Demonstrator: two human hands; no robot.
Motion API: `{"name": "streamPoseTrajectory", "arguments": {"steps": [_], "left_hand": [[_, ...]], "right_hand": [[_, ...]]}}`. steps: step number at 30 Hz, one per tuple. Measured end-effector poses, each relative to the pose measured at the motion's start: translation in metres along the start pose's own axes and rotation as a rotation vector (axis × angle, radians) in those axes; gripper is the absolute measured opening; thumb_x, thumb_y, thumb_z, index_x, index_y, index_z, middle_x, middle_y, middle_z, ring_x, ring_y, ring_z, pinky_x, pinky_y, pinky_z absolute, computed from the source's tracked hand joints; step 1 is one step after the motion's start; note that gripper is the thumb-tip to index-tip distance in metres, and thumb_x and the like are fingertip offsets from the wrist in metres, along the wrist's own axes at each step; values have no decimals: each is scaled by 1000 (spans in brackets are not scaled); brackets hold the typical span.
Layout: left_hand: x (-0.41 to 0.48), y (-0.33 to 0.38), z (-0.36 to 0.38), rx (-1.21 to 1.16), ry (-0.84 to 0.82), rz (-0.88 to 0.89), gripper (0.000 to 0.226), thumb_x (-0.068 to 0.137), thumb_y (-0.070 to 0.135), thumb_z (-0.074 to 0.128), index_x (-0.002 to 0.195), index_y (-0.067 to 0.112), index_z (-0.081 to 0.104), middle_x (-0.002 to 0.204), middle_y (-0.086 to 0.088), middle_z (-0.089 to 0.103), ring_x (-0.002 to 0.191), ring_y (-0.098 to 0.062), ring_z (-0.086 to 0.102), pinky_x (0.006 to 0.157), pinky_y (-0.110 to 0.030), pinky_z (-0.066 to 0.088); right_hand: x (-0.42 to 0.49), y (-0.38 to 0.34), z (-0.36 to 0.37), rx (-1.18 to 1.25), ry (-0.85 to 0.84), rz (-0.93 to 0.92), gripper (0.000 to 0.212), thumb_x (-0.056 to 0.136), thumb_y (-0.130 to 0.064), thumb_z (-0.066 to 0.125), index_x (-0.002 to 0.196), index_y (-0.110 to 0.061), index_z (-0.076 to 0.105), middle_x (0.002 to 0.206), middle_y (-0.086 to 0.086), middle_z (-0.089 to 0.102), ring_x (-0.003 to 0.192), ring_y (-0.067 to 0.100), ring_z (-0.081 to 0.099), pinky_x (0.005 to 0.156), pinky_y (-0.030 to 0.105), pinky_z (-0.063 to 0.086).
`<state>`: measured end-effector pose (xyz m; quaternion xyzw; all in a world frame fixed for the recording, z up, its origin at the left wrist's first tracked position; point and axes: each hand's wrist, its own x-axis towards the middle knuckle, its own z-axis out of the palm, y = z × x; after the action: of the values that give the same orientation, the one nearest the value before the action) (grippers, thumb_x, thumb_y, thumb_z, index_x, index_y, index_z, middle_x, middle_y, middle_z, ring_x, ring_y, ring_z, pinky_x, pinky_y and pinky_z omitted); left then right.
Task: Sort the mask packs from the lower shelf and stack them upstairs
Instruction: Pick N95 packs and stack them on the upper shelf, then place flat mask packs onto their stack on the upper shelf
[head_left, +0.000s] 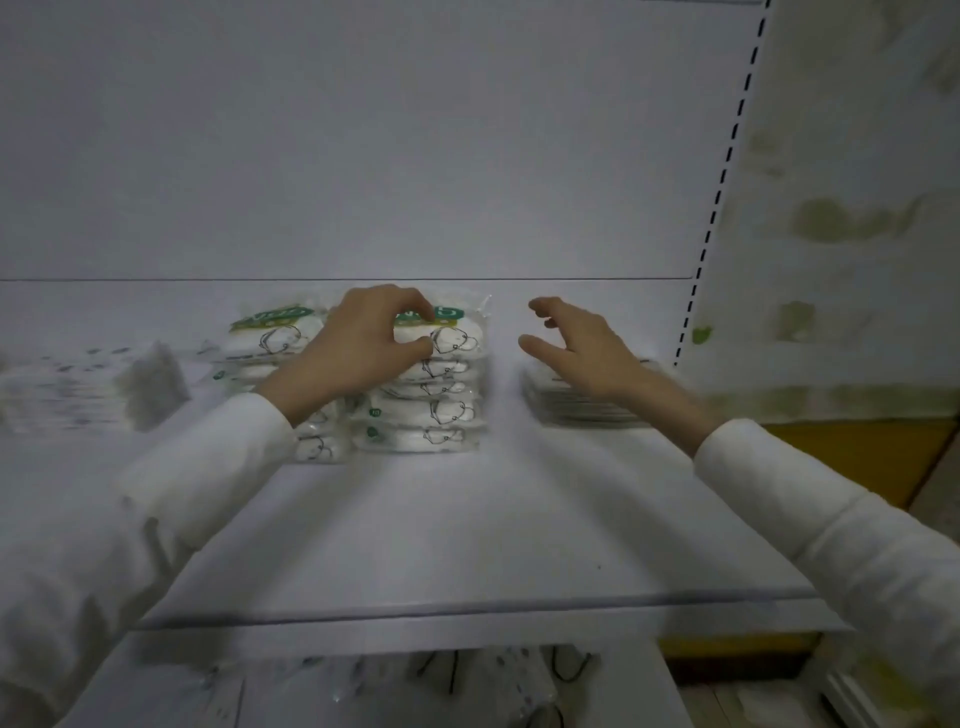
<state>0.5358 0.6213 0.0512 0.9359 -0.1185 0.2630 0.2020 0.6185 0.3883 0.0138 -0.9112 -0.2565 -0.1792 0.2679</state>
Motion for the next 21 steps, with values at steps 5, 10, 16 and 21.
{"name": "streamPoseTrajectory", "arguments": {"steps": [5,10,16,21], "left_hand": [[-37,42,19,-125,55,-2,21,80,20,68,99,14,69,103,-2,67,101,-20,61,89,-31,48],[-104,105,53,-382,68,-34,17,83,9,64,95,20,66,94,12,65,90,-7,63,87,-24,52],[-203,154,90,-690,65,-95,16,79,9,60,91,19,65,91,3,70,80,-14,68,73,-24,56],[-261,127,135,-669,-75,-249,17,83,-1,64,93,13,66,83,6,71,76,-15,66,66,-26,56]], "right_hand": [[-67,-1,-27,-179,-41,-175,69,85,-54,38,143,-17,33,139,5,48,122,24,46,98,36,36],[-153,16,-45,-131,-67,-253,61,89,-48,45,140,-14,39,135,5,52,121,22,48,100,34,39],[-254,32,-48,4,51,-440,33,93,-20,51,121,-4,58,110,6,65,100,21,61,80,38,51],[-307,49,-13,-45,-93,-594,20,88,-5,53,102,-1,68,86,7,67,76,22,60,56,30,47]]}}
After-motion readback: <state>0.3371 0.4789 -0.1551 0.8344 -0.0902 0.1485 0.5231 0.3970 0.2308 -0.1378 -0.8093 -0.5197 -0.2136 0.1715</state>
